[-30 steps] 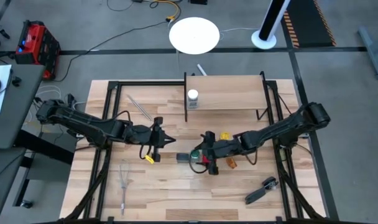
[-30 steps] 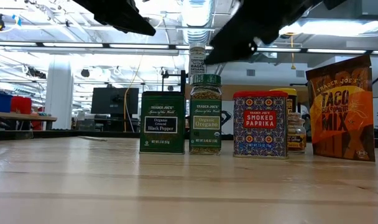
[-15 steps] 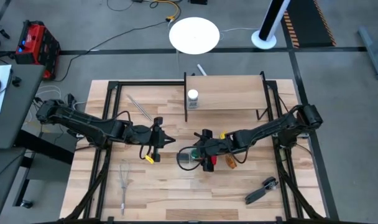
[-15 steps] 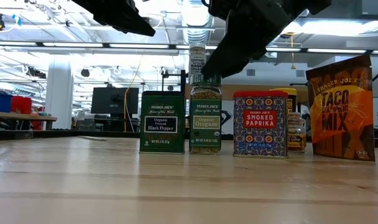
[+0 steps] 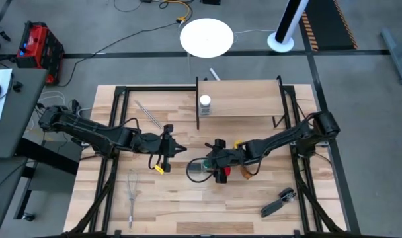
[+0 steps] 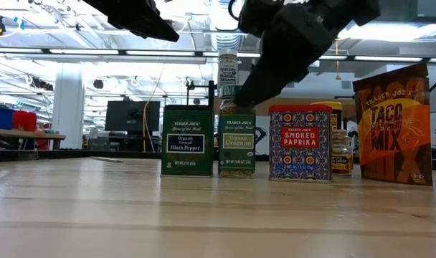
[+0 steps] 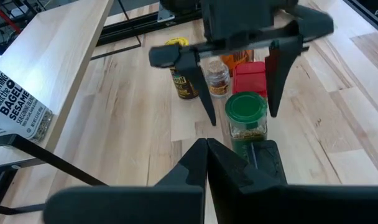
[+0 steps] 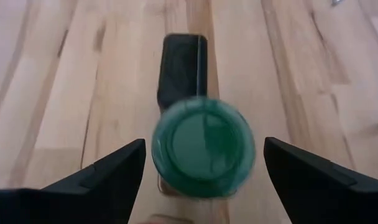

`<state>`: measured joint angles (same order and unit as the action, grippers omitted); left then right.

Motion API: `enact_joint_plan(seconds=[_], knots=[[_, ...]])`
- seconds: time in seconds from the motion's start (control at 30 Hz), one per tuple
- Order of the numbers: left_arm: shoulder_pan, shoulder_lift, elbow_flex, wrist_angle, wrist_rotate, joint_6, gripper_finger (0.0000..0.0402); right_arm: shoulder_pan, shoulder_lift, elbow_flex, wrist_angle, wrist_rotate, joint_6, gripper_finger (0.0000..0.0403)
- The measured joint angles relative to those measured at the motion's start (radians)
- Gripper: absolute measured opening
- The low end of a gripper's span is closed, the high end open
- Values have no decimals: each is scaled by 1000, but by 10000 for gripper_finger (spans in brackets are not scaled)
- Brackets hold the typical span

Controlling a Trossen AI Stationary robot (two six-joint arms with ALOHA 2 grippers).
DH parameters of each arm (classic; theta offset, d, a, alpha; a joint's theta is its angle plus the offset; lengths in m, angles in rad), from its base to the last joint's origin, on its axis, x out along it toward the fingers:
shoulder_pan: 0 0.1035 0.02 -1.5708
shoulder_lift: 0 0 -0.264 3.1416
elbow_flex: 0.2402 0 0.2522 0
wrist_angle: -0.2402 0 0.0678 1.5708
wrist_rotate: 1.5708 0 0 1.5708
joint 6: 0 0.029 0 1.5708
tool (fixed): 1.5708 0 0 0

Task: Shelf spices
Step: Put the green seasoning bottle on the shelf

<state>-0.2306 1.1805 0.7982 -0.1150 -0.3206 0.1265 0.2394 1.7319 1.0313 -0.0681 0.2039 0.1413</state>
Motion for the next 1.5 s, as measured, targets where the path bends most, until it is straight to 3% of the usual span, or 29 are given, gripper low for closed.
enact_joint_plan(seconds=[0.2,0.5,0.73,1.1,1.23,1.5], knots=[[0,0,0,0,0,0,0,-1,23,0,22,-25,0,322],[0,0,0,-1,0,0,0,-14,21,1,21,-25,14,277],[0,0,0,0,0,0,0,-41,19,3,-12,-89,114,197],[0,0,0,0,0,1,0,-58,5,3,-21,-157,107,197],[0,0,0,-1,0,1,0,-58,-63,-1,-63,-157,95,197],[0,0,0,2,0,1,0,-92,-336,0,-184,-156,56,197]])
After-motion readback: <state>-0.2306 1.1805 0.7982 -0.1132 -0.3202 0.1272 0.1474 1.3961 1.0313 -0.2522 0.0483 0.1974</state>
